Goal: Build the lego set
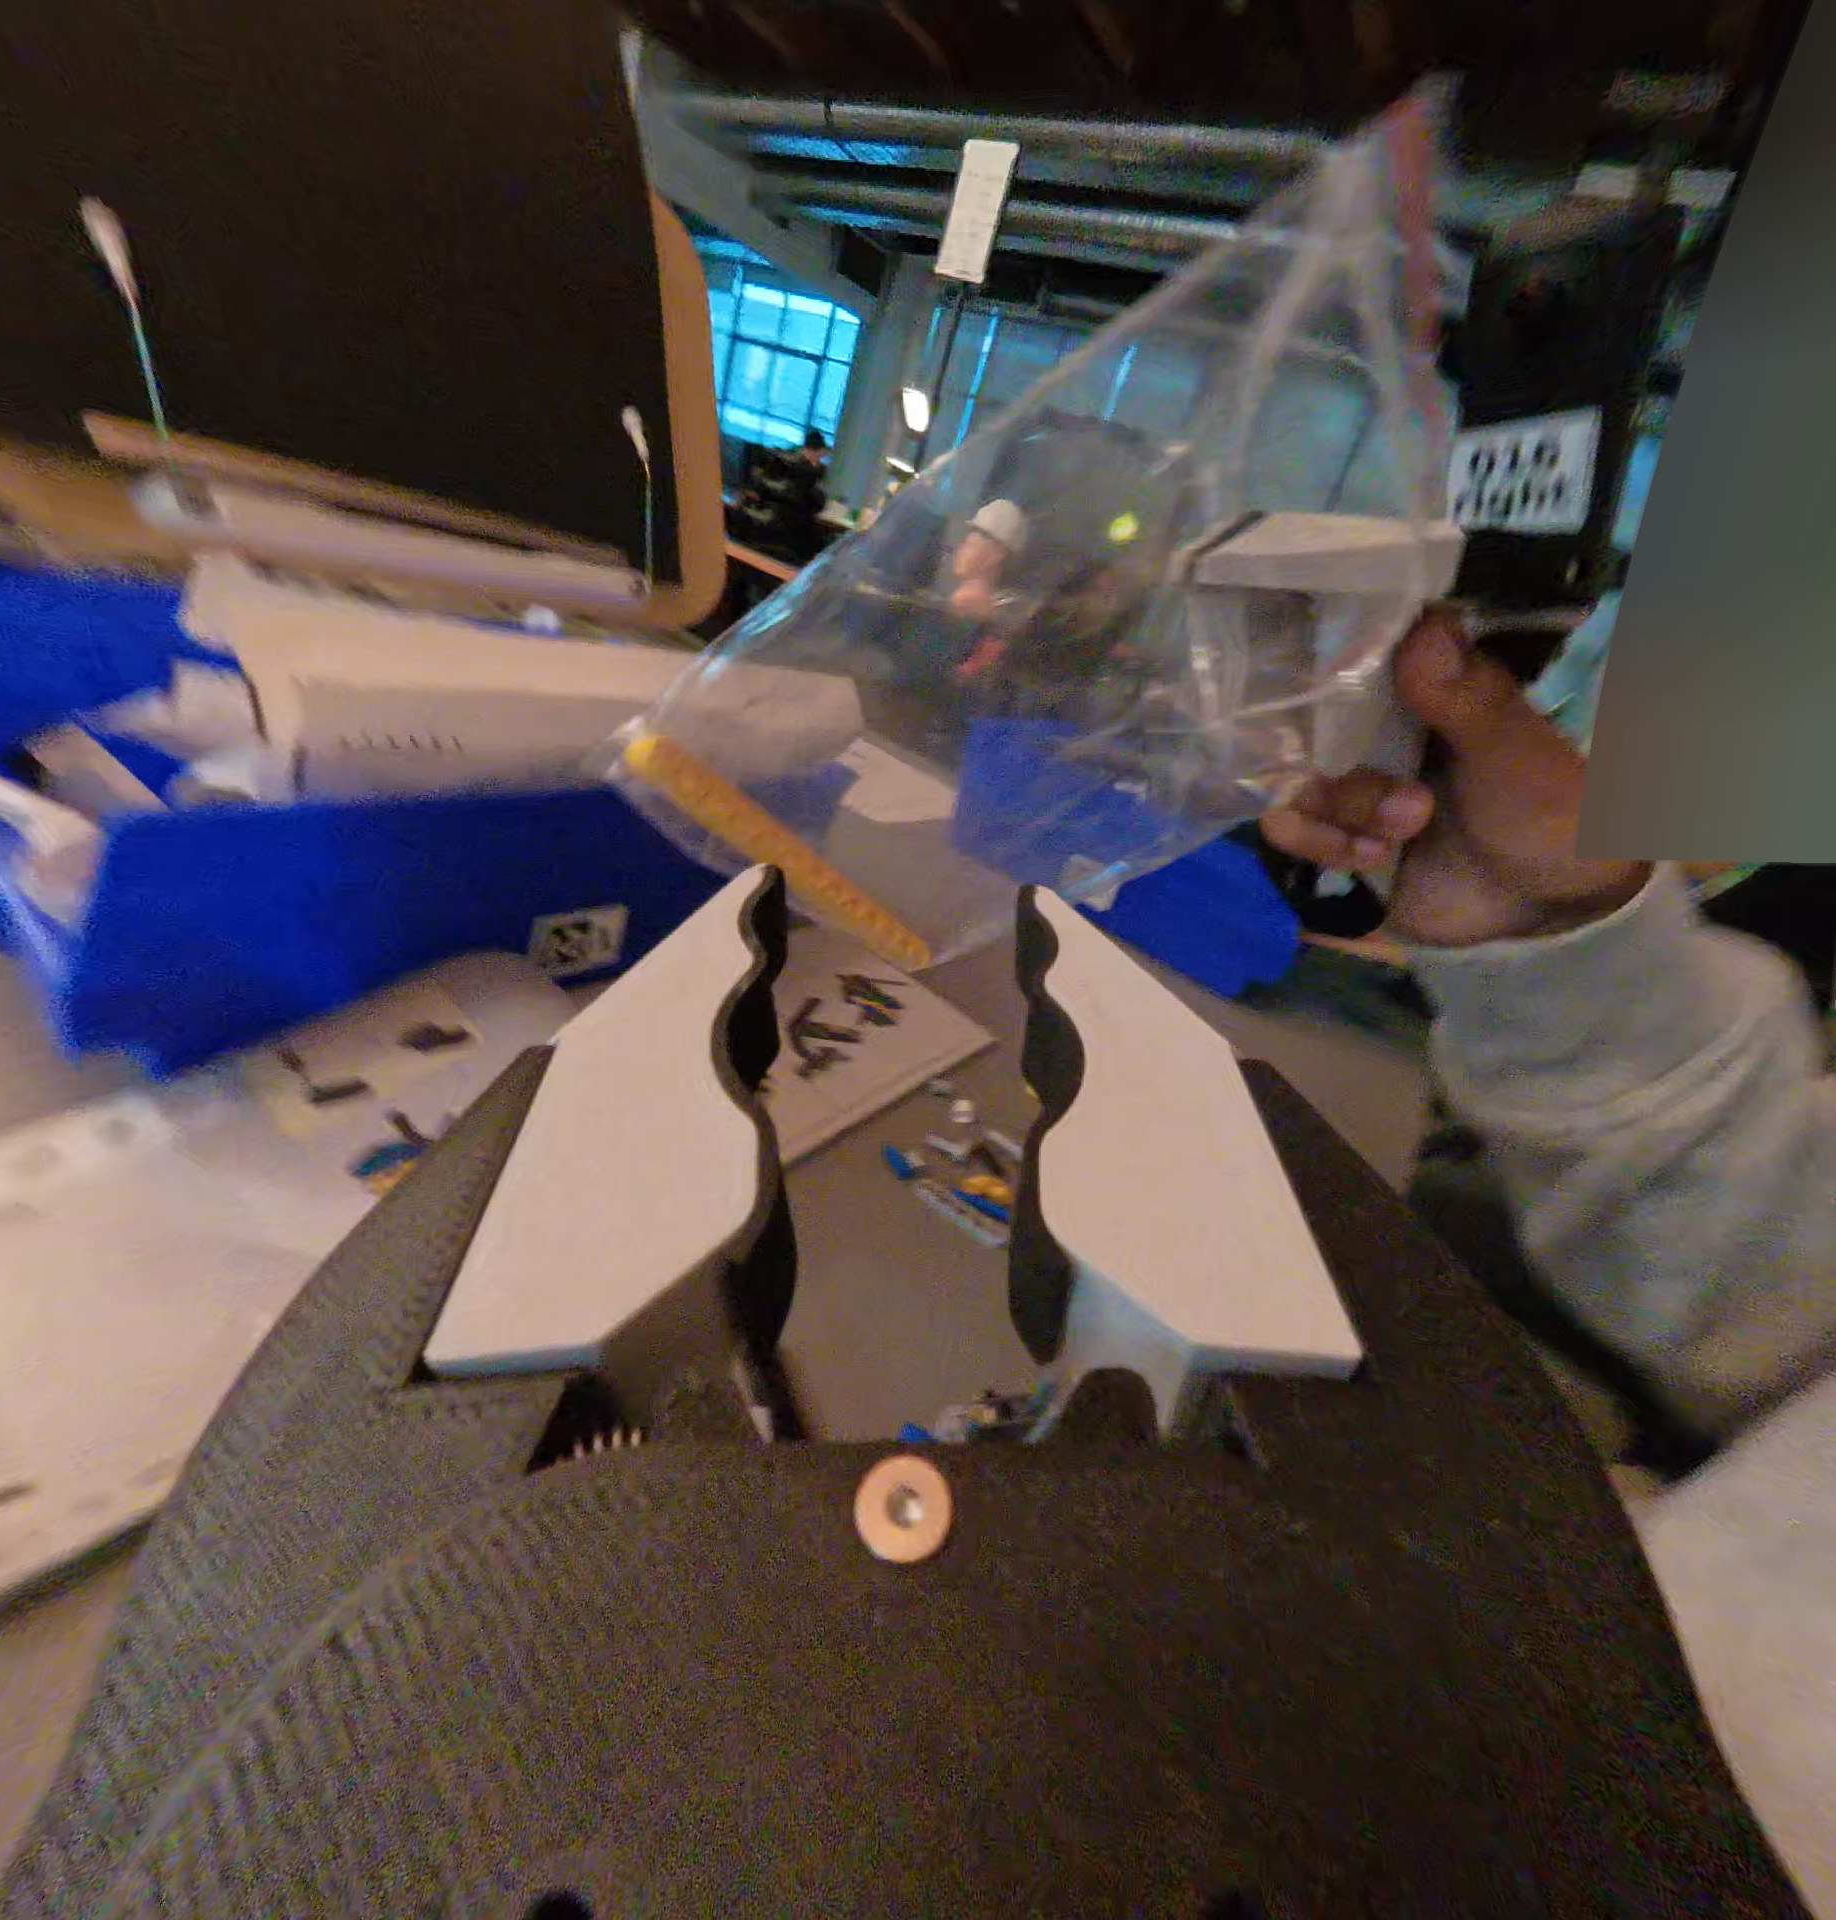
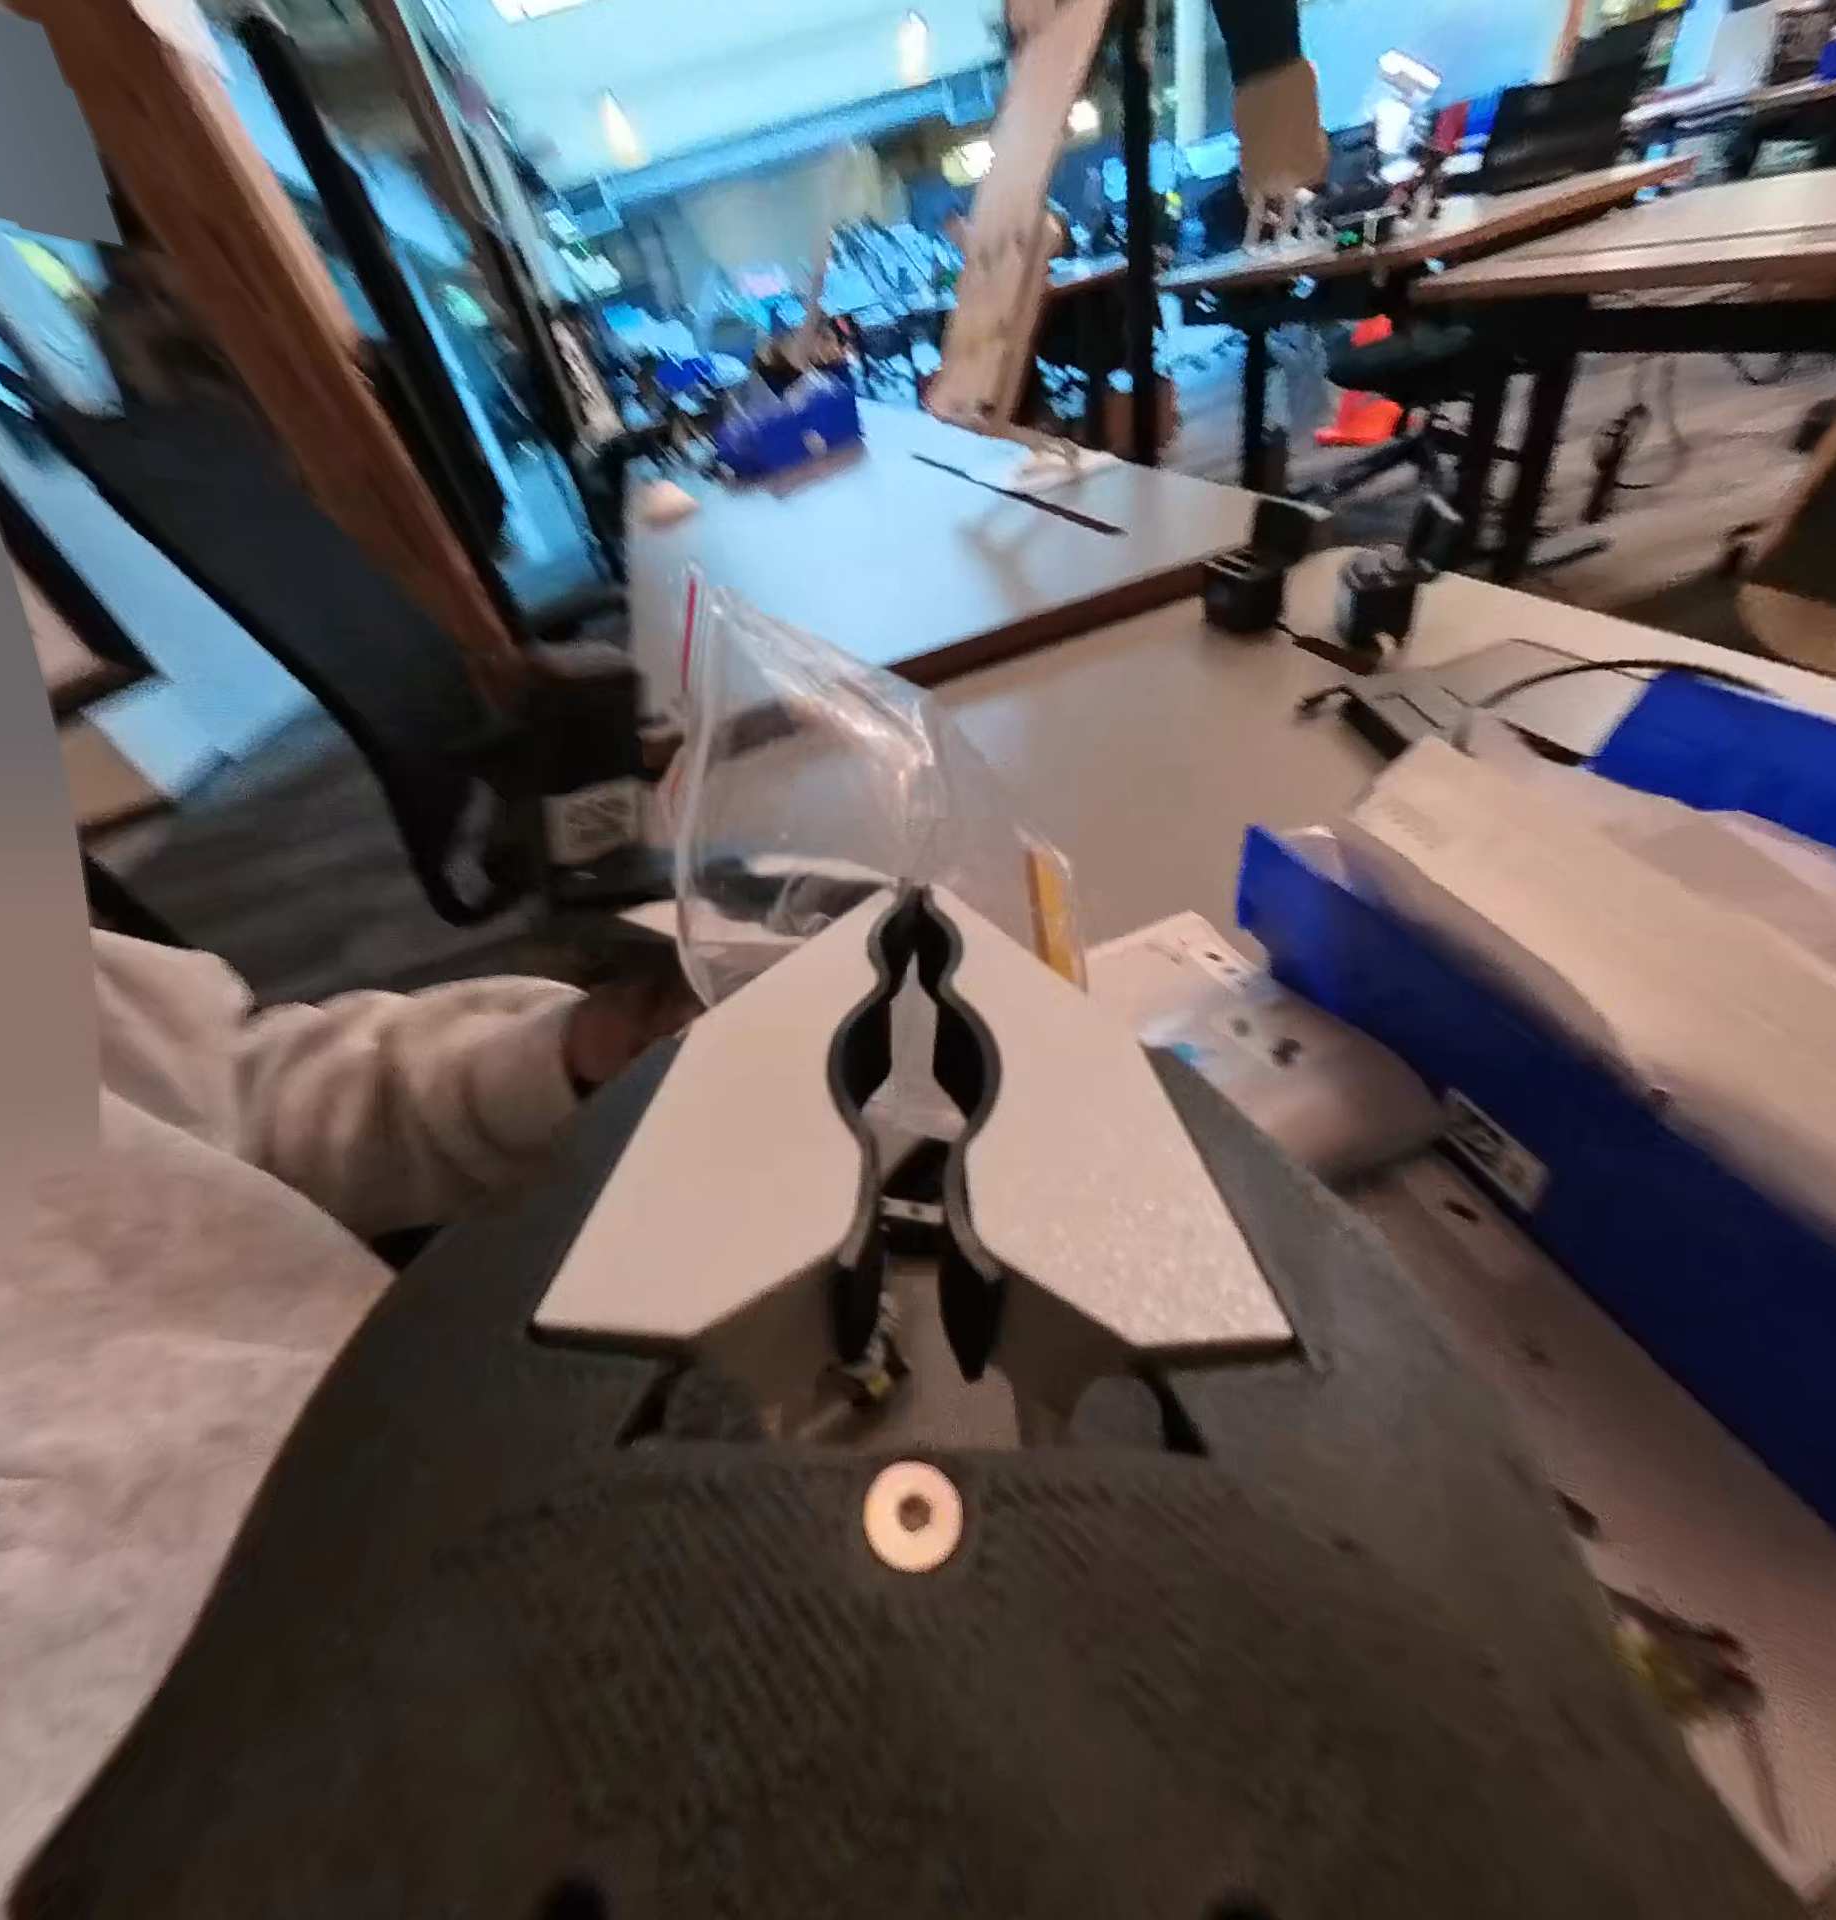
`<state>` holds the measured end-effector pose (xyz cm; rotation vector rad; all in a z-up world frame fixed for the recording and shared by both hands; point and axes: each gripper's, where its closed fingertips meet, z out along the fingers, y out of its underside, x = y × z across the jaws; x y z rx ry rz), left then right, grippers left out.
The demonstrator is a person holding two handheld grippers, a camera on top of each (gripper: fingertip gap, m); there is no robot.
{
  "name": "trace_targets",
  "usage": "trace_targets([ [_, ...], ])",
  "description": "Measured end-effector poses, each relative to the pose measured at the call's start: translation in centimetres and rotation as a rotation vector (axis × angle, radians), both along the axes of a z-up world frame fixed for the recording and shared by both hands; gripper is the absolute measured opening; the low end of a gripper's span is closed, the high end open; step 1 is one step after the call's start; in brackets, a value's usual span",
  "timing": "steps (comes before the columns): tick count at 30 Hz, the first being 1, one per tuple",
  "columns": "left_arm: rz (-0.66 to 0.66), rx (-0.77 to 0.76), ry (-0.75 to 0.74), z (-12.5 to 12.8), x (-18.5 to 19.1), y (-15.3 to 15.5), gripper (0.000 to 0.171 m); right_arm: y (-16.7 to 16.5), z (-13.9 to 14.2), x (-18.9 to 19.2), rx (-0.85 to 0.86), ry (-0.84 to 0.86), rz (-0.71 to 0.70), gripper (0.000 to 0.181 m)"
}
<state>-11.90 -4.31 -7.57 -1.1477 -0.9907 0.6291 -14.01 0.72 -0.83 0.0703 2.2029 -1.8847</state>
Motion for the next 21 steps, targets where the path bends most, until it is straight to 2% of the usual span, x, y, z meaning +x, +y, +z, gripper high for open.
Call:
trace_targets([
  [3,-0.118,0.229,-0.101,-1.0,-0.4,-0.1,0.047,0.4,1.3,1.0,-0.088,-0.145,0.102,0.000],
  [5,-0.198,0.334,-0.118,-1.0,-0.3,0.3,0.046,0.5,1.9,1.4,-0.132,-0.244,0.167,0.000],
  [6,-0.228,0.375,-0.110,-0.7,-0.1,0.4,0.042,0.5,1.9,1.5,-0.145,-0.286,0.189,0.000],
  [7,-0.250,0.404,-0.086,-0.2,0.2,0.4,0.030,0.5,1.8,1.4,-0.150,-0.318,0.199,0.000],
  [8,-0.265,0.420,-0.051,0.3,0.6,0.3,0.009,0.4,1.5,1.1,-0.147,-0.338,0.194,0.000],
  [9,-0.261,0.423,-0.026,0.6,0.8,0.0,0.000,0.3,1.1,0.6,-0.142,-0.345,0.179,0.000],
  [14,-0.222,0.378,-0.015,0.5,0.9,-0.9,0.000,0.1,-0.9,-0.8,-0.102,-0.416,0.174,0.000],
  [17,-0.186,0.378,-0.052,-0.2,0.4,-1.5,0.000,-0.1,-2.4,-1.7,-0.055,-0.398,0.139,0.001],
  [21,-0.123,0.338,-0.150,-1.5,-0.9,-2.7,0.000,0.3,-5.5,-4.3,0.059,-0.349,0.036,0.019],
])
